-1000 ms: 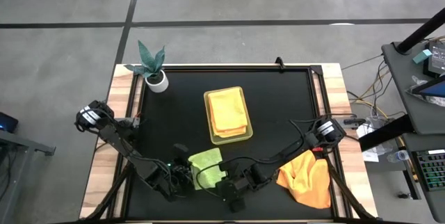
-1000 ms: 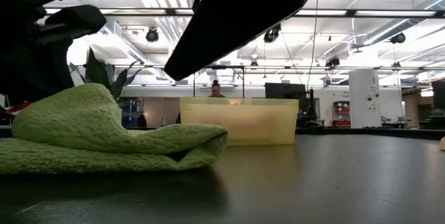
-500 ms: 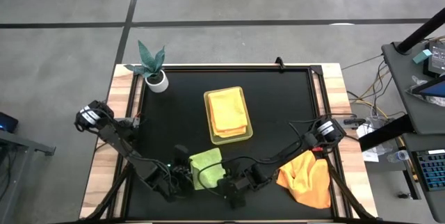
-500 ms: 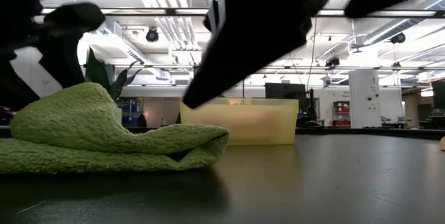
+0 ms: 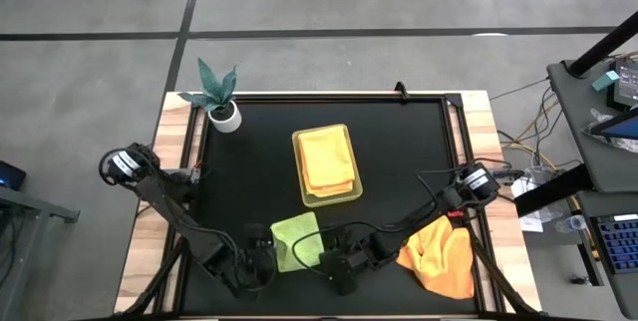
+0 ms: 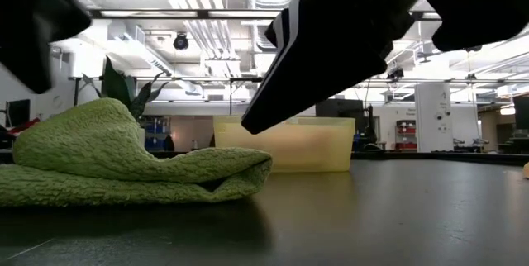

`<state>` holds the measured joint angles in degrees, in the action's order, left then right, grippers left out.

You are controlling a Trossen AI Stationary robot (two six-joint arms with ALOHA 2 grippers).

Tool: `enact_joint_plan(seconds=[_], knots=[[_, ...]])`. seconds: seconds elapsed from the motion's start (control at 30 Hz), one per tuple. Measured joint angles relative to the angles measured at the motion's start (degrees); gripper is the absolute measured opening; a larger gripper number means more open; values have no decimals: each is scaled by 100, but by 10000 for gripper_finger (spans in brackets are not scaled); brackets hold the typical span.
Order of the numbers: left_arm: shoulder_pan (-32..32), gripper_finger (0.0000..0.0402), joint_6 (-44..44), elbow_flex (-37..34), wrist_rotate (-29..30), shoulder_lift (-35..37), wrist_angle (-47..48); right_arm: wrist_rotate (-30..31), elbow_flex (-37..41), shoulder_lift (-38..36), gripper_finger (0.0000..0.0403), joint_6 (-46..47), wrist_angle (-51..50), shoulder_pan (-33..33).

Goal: Fold microfiber towels
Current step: Fold the green microfiber cloth

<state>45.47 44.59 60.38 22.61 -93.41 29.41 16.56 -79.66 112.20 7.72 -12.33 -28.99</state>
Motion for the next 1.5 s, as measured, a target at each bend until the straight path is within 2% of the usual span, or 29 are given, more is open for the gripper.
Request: enact_joint_plan(seconds=[0.17, 0.27, 0.57, 1.1, 1.23, 1.37, 1.5], knots=[[150, 193, 460, -203, -92, -96, -991, -20, 249, -2, 9, 15, 463, -9], [138, 193, 486, -256, 144, -247, -1324, -22, 371, -2, 9, 16, 698, -22], [-3, 193, 996, -262, 324, -651, -1289, -22, 435, -2, 9, 20, 811, -26], [0, 193, 1358, -260, 213, -581, -947, 0, 446, -2, 9, -28, 1009, -24], [-8, 193, 1288, -260, 441, -597, -987, 0, 446, -2, 9, -50, 1030, -24], [-11, 174, 1033, -260, 552, -716, -1313, 0, 448, -2, 9, -50, 1083, -24], [-15, 126, 862, -260, 551, -839, -1473, 4, 448, 5, 9, -48, 1141, -21]])
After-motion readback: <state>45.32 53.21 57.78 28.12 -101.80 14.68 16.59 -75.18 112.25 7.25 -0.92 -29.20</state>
